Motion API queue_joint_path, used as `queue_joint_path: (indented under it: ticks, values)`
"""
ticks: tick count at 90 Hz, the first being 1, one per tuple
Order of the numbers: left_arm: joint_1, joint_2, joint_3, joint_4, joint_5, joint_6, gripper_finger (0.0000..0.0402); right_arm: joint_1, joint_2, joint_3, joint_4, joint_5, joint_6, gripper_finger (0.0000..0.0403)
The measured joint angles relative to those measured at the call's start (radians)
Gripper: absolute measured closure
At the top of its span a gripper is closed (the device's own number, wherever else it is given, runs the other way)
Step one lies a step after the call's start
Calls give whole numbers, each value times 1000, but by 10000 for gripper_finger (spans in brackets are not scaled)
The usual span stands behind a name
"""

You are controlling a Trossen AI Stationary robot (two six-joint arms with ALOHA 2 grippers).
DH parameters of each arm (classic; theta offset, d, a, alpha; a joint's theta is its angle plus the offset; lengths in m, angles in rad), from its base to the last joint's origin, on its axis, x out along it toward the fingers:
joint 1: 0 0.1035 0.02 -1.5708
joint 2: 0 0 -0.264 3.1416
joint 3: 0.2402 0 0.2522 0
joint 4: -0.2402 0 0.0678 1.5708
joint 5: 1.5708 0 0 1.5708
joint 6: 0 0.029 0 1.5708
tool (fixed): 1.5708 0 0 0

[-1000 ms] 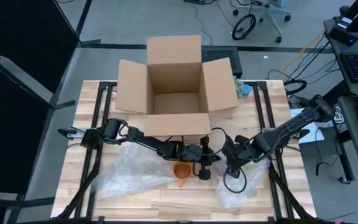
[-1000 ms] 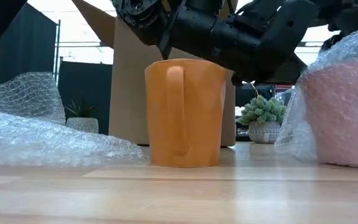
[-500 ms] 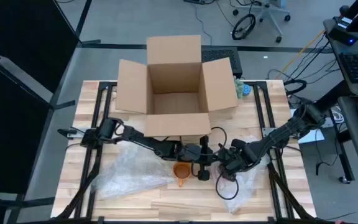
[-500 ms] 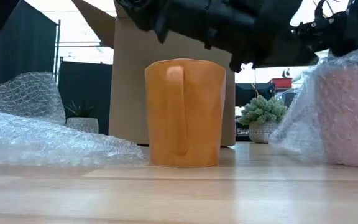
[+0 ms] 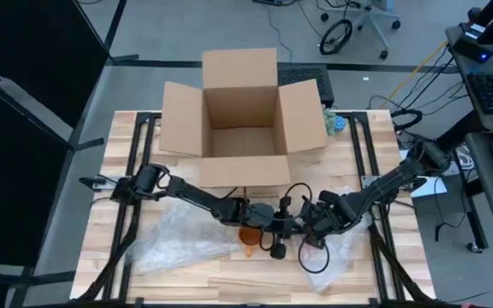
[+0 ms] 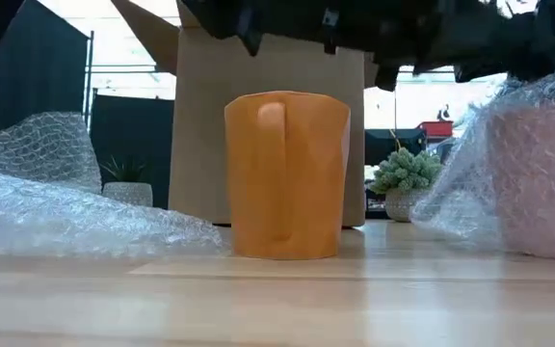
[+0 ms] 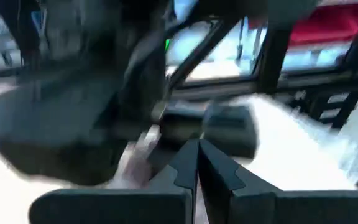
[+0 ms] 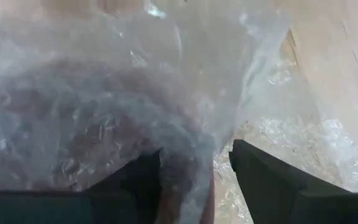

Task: Wrap mug
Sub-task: Wrap the pink mug with the transparent bubble wrap

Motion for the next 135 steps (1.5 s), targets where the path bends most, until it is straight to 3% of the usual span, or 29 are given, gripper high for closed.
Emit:
queue_joint_path:
  ticks: [44, 135]
  values:
    - [27, 82, 4, 56, 5, -81, 402, 0, -7, 0, 24, -14, -33, 232]
    - [27, 85, 1, 59, 5, -83, 402, 0, -284, 54, 18, -6, -155, 232]
